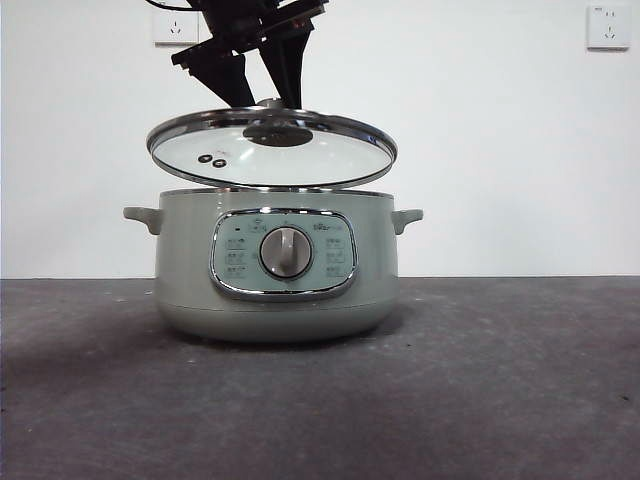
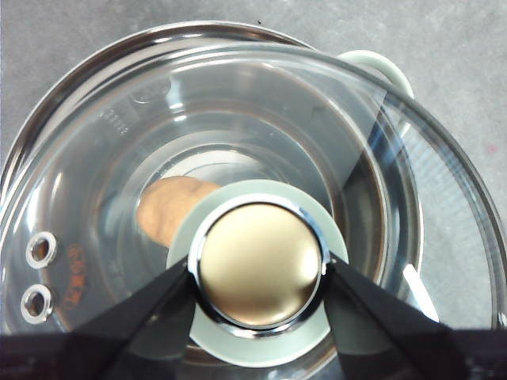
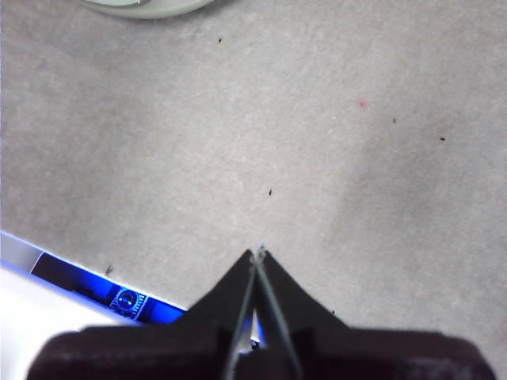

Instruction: Pick up the potato,open the lid,put the potato in the pot,close the lid

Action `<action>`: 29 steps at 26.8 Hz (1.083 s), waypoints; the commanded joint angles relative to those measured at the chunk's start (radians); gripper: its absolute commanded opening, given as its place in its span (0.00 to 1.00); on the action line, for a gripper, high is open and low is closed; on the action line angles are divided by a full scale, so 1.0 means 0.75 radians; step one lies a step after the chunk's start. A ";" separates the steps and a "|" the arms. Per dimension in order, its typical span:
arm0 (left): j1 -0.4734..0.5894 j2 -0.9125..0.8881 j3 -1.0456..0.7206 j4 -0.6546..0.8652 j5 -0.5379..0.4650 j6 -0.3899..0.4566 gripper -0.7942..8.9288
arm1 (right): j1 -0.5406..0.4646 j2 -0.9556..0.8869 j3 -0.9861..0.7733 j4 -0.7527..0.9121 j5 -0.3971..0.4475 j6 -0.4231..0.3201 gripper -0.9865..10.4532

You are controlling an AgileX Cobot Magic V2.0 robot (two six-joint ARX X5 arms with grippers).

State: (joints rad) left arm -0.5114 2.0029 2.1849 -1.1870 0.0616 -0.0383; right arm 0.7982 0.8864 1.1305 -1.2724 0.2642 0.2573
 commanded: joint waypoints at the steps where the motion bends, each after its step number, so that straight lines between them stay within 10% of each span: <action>1: -0.002 0.013 0.003 0.035 -0.009 -0.014 0.07 | 0.002 -0.002 -0.015 0.015 -0.003 0.001 0.08; 29: -0.001 0.157 0.003 0.127 -0.050 0.062 0.07 | 0.002 -0.002 -0.015 0.012 -0.009 -0.035 0.08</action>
State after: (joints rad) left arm -0.5102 2.0907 2.1876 -1.1175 0.0105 -0.0166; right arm 0.7982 0.8860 1.1301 -1.2652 0.2607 0.2363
